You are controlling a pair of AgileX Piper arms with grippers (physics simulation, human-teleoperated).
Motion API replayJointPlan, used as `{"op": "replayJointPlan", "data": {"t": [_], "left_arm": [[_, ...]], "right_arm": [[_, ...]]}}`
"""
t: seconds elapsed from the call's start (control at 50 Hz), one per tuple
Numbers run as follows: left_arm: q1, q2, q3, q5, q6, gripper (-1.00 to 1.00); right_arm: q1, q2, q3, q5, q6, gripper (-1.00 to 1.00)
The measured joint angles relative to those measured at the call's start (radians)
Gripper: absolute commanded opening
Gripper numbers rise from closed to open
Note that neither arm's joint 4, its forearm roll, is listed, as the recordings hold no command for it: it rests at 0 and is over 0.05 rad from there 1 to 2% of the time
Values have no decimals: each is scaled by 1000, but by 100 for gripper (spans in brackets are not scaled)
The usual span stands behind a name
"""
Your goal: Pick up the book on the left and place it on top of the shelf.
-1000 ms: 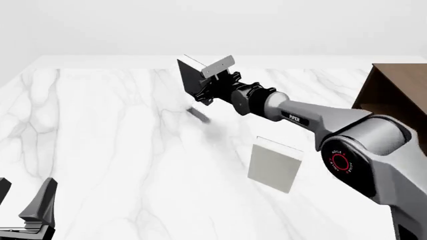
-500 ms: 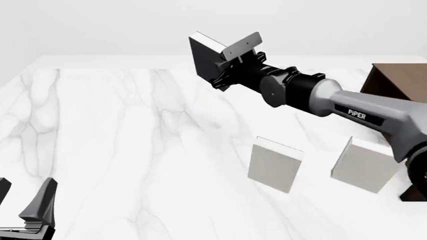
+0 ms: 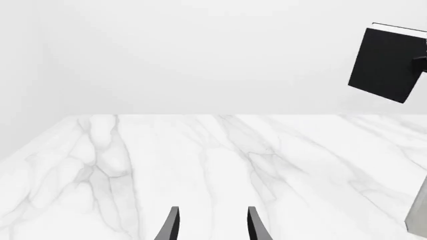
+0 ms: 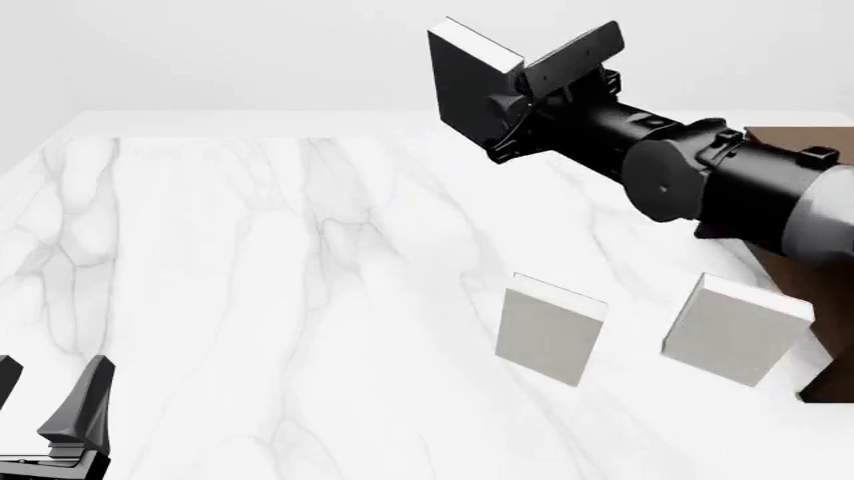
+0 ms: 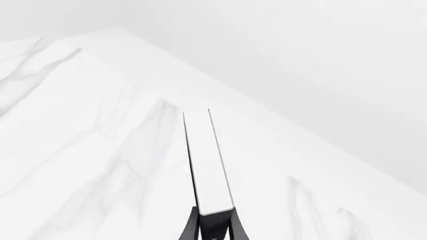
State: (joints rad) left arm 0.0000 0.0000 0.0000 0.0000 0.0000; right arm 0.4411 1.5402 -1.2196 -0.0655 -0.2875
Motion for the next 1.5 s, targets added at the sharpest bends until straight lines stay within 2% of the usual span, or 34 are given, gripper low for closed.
{"op": "replayJointPlan", "data": {"t": [0.38, 0.78, 1.12, 1.5], "left_arm": [[0, 0, 0, 0, 0, 100], [0, 0, 0, 0, 0, 100], [0, 0, 0, 0, 0, 100], [0, 0, 0, 0, 0, 100]], "right_arm": [[-84, -264, 135, 80, -56, -100], [-186, -479, 237, 146, -87, -100], [-276, -595, 279, 191, -123, -100], [-372, -678, 293, 250, -196, -100]]}}
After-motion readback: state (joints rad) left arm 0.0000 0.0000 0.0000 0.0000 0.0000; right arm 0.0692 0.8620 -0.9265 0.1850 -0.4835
